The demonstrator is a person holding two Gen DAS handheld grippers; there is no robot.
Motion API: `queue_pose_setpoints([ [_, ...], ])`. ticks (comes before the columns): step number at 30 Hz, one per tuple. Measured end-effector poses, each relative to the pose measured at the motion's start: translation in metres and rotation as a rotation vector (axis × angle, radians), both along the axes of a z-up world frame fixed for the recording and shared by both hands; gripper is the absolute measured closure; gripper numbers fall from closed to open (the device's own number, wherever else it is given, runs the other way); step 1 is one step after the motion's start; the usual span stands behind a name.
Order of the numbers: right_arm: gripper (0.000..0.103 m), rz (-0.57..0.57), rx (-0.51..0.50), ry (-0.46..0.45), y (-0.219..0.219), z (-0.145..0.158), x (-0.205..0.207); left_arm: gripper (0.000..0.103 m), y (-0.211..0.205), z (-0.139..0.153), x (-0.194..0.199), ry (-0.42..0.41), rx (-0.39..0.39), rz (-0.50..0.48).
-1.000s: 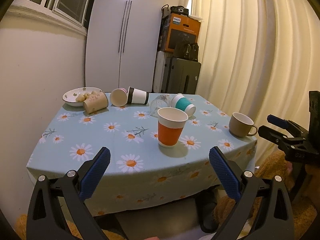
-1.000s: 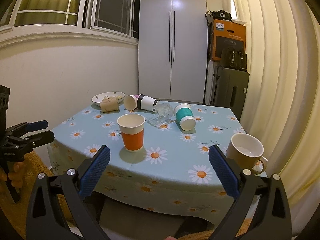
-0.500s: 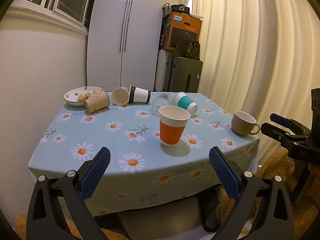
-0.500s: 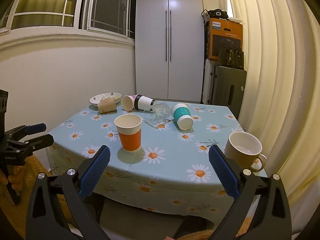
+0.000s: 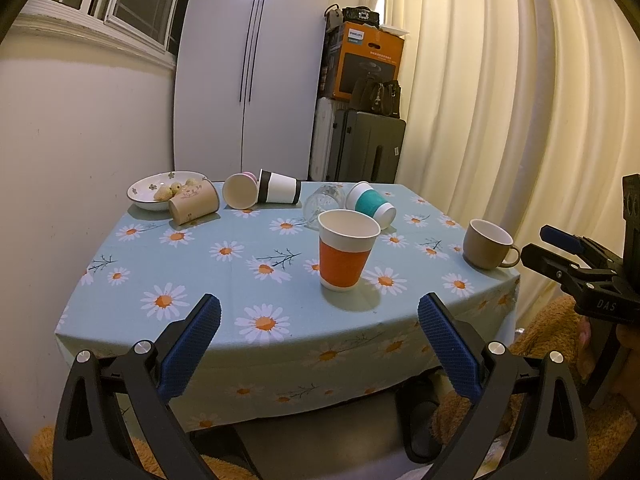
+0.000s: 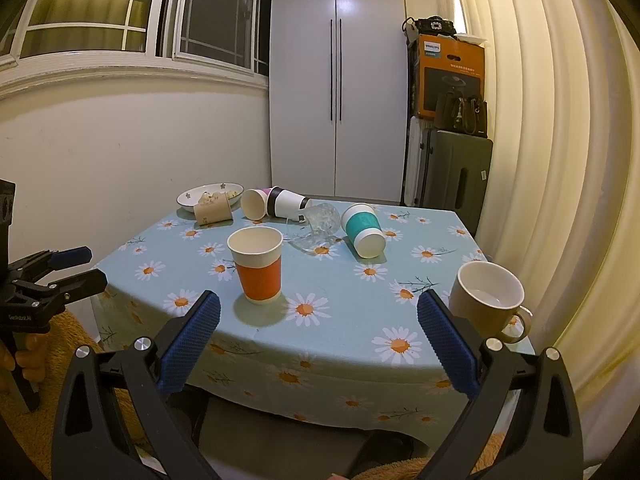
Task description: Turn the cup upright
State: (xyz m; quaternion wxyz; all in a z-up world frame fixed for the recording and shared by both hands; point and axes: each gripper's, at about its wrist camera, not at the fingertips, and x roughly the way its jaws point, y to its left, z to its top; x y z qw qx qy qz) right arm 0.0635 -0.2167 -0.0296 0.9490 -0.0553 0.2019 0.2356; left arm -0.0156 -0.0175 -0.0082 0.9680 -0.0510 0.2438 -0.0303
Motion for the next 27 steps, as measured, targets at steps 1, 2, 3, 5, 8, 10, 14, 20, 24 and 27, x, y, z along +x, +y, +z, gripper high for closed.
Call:
queue_pose_setpoints([
  [1, 0.005, 0.001, 0.001, 0.000, 0.0000, 0.0001, 0.0000, 0.007, 0.0000, -0.0001, -0.0001, 0.000, 0.000, 0.000],
  [2, 0.005, 0.001, 0.000, 0.001, -0.0001, 0.0000, 0.0001, 0.007, 0.0000, 0.0000, 0.0000, 0.000, 0.000, 0.000],
  [3, 0.005, 0.001, 0.000, 0.000, 0.0001, 0.0001, 0.0000, 0.007, -0.0001, 0.0000, 0.0000, 0.001, 0.000, -0.001],
  [5, 0.005, 0.001, 0.001, 0.000, -0.0001, 0.0002, -0.0001, 0.007, -0.0009, 0.0000, -0.0007, 0.000, 0.003, 0.001],
  [8, 0.005, 0.001, 0.001, 0.000, 0.0001, 0.0003, -0.0001, 0.007, -0.0019, 0.0005, -0.0028, -0.008, 0.000, -0.001],
  [10, 0.005, 0.002, 0.001, 0.000, 0.0003, 0.0005, -0.0002, 0.007, -0.0019, 0.0001, -0.0024, -0.006, 0.000, 0.000],
  [14, 0.005, 0.003, 0.003, -0.001, 0.0003, -0.0003, 0.0004, 0.007, -0.0016, 0.0004, -0.0021, -0.006, 0.000, -0.001],
  [20, 0.005, 0.002, 0.002, -0.001, -0.0002, -0.0007, 0.0003, 0.007, -0.0029, -0.0001, -0.0013, -0.004, 0.003, -0.003],
  [24, 0.005, 0.002, -0.001, 0.001, -0.0002, -0.0016, 0.0007, 0.007, -0.0036, -0.0001, -0.0017, -0.004, 0.002, -0.005],
  [27, 0.005, 0.001, -0.002, 0.001, -0.0006, -0.0022, 0.0012, 0.007, -0.0045, -0.0007, -0.0009, -0.002, 0.005, -0.005],
])
